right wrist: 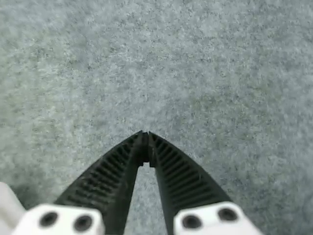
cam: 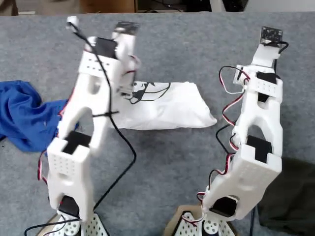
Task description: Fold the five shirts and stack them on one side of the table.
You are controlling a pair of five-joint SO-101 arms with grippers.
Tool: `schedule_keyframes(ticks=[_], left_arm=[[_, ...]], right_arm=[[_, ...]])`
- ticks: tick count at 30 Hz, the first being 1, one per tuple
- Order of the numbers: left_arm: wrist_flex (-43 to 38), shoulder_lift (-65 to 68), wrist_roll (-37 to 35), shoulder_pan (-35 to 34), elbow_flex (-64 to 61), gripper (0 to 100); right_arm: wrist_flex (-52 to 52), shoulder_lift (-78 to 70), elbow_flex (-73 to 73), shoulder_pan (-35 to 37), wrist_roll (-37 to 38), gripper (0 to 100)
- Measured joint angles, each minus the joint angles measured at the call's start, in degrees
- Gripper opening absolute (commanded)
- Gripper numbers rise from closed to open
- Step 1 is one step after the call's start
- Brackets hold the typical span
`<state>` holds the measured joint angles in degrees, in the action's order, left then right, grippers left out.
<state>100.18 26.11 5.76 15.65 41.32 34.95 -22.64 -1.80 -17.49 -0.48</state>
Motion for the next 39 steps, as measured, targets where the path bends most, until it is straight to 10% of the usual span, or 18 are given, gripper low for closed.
schedule_keyframes(ticks=[15, 39], left_arm=[[-17.4, 9.7, -4.2, 17.8, 4.7, 2], [-28.3, 24.4, -9.4, 20.5, 16.5, 4]], right_arm=[[-0.4, 0.0, 0.0, -4.7, -0.1, 0.5], [-0.4, 0.0, 0.0, -4.7, -0.1, 0.5]])
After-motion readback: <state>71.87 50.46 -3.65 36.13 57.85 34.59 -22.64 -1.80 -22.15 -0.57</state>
